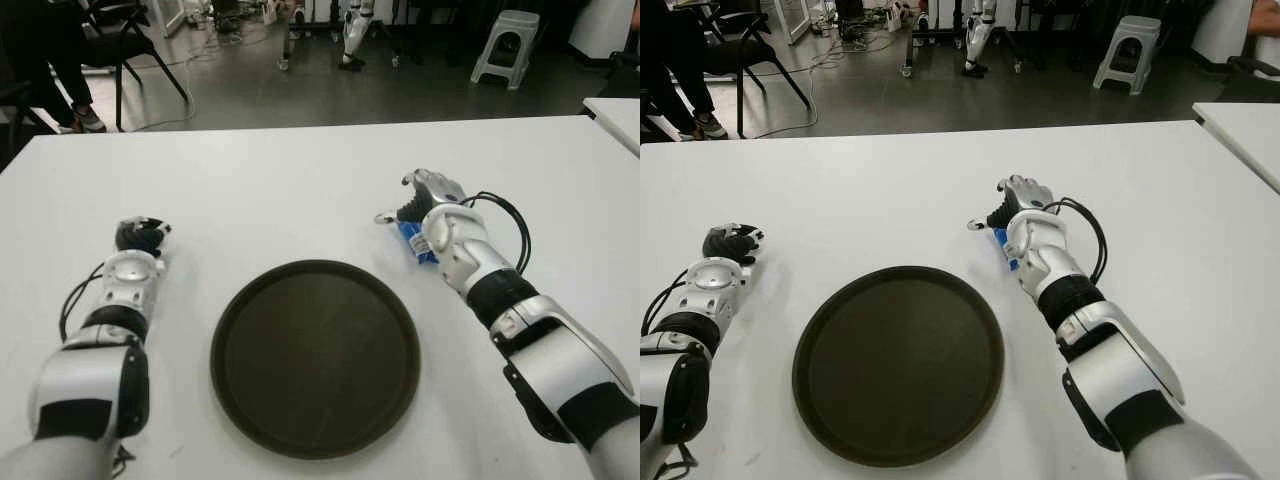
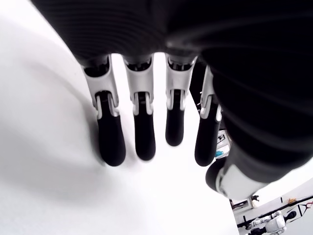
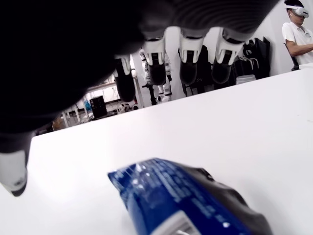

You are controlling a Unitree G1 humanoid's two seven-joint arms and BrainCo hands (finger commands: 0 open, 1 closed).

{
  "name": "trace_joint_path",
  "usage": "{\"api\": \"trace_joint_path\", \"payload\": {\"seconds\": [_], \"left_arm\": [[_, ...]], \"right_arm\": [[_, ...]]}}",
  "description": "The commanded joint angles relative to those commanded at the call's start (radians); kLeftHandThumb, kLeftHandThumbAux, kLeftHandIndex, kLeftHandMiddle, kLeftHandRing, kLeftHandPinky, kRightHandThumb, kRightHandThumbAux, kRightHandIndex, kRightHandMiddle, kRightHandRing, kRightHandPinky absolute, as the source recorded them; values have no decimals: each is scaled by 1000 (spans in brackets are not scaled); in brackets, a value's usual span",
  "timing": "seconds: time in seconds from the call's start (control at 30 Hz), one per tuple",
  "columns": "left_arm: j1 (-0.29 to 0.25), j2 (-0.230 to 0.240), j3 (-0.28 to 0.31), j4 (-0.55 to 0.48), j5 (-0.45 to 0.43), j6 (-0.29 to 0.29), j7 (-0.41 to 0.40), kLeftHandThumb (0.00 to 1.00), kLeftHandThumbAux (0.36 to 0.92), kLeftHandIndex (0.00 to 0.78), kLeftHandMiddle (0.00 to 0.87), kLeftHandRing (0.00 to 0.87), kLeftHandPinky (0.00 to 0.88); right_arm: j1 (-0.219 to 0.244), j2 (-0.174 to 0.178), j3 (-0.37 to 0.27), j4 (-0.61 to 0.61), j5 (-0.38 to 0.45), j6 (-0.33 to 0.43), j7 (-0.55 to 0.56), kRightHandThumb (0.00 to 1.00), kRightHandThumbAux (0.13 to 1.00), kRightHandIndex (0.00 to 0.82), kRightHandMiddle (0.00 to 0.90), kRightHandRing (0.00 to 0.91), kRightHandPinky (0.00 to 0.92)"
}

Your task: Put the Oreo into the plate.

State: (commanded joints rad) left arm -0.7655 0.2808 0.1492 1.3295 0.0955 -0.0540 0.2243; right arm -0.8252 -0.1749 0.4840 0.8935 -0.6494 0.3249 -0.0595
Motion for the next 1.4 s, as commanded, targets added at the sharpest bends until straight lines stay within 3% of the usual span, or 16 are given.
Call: {"api": "trace_joint_path", "payload": {"seconds": [0.3,0.63,1.03,1.4], "left_arm": [[-2,4,-6,1,7,10,-5,690,720,410,195,250,285],[3,7,-2,1,2,5,-15,694,718,415,249,286,308],[2,7,5,1,-1,4,-13,693,719,415,190,211,215],[1,6,0,0,6,12,-7,692,718,414,171,193,187]], "right_arm": [[3,1,0,-10,-4,27,15,0,495,288,0,0,27],[3,-14,1,-2,-11,68,31,0,481,296,0,0,23],[0,-35,8,-2,-18,115,52,0,439,310,0,0,0],[-14,-46,41,33,-43,147,83,0,407,440,0,0,0]]}}
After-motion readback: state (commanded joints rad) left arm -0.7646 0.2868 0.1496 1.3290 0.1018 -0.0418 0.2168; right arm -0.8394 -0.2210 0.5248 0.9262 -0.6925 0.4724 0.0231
